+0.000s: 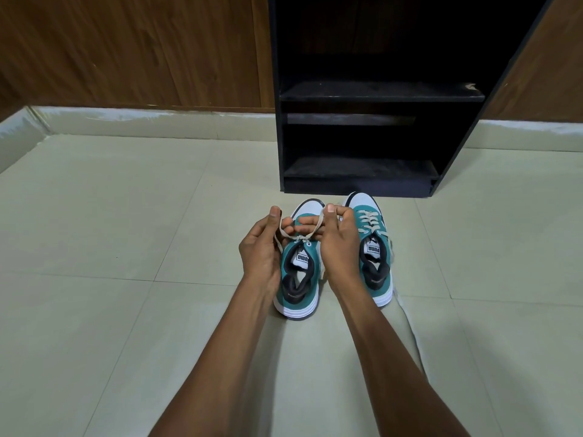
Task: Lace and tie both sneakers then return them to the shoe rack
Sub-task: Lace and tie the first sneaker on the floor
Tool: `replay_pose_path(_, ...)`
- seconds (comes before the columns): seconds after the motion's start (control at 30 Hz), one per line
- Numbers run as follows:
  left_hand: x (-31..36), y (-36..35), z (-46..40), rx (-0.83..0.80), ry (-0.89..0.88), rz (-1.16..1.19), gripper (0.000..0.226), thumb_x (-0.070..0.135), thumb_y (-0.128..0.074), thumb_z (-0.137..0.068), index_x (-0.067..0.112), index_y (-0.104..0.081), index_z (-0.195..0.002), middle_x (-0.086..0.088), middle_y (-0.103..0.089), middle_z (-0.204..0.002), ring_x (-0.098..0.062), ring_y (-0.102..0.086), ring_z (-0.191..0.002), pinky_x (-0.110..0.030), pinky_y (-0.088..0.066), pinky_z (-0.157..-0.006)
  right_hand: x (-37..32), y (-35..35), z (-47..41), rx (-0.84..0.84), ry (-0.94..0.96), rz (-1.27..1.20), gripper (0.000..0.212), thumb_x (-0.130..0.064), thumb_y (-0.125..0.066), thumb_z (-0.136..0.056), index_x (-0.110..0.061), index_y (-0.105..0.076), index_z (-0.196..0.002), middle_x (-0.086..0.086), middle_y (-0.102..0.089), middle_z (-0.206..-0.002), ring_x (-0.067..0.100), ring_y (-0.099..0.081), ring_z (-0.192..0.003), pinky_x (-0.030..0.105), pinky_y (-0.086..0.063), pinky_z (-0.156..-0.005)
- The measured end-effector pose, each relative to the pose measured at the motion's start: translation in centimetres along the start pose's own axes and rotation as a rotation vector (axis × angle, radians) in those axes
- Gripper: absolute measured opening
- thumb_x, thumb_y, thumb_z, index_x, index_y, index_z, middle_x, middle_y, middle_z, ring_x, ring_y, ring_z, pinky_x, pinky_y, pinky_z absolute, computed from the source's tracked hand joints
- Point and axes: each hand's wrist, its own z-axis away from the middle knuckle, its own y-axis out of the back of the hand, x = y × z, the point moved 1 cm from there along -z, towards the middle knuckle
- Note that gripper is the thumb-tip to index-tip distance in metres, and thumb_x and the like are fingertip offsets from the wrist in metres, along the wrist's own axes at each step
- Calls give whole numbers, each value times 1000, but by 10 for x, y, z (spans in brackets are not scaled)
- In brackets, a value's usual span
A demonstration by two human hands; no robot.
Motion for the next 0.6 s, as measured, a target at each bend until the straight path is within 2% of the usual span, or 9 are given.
replay_pose_path(0.07, 1, -2, 2, 0, 1, -2, 19, 22, -78, -85, 5, -73, -80, -8, -69, -69, -17, -61, -57, -31, -59, -67, -1, 1, -1, 19, 58, 116, 29, -35, -39, -109, -8, -50, -105, 5, -79, -84, 15, -77, -70, 25, -60, -67)
replay_pose_path(0.13, 3, -3, 1, -13, 4, 2, 19, 21, -75, -88, 2, -71, -87, -5, -63, -64, -14, -57, -54, -27, -57, -61, -3, 2, -2, 40, 79, 128, 31, -34, -39, -109, -7, -51, -105, 5, -79, -84, 14, -77, -68, 26, -61, -66)
replay_pose_path(0.27, 5, -1, -9, -66, 6, 14, 20, 23, -69, -93, 4, -64, -88, -1, -49, -58, -11, -46, -47, -28, -56, -64, 0, -1, -8, 55, -56, -164, 27, -26, -39, -110, -8, -54, -98, 8, -76, -75, 20, -72, -57, 30, -58, -59)
replay_pose_path(0.37, 3, 0, -12, -63, -2, -42, 23, 18, -68, -93, 8, -56, -76, 1, -44, -52, -9, -37, -39, -23, -46, -48, 7, -2, -12, 69, -160, -387, 21, -18, -43, -109, -11, -53, -92, 3, -62, -59, 16, -54, -45, 33, -55, -56)
replay_pose_path(0.47, 2, 0, -13, -43, -39, -105, 27, 14, -70, -91, 8, -54, -71, -4, -48, -60, -8, -36, -37, -19, -38, -41, 9, 1, -12, 104, -217, -447, 19, -14, -46, -107, -10, -55, -91, 1, -47, -57, 10, -39, -43, 26, -44, -48)
replay_pose_path(0.6, 2, 4, -21, -19, -125, -214, 30, 13, -71, -91, 8, -52, -68, -7, -38, -62, -9, -30, -41, -21, -34, -42, 14, 6, -15, 151, -234, -431, 17, -12, -49, -106, -11, -58, -92, -1, -38, -59, 9, -34, -48, 24, -33, -46)
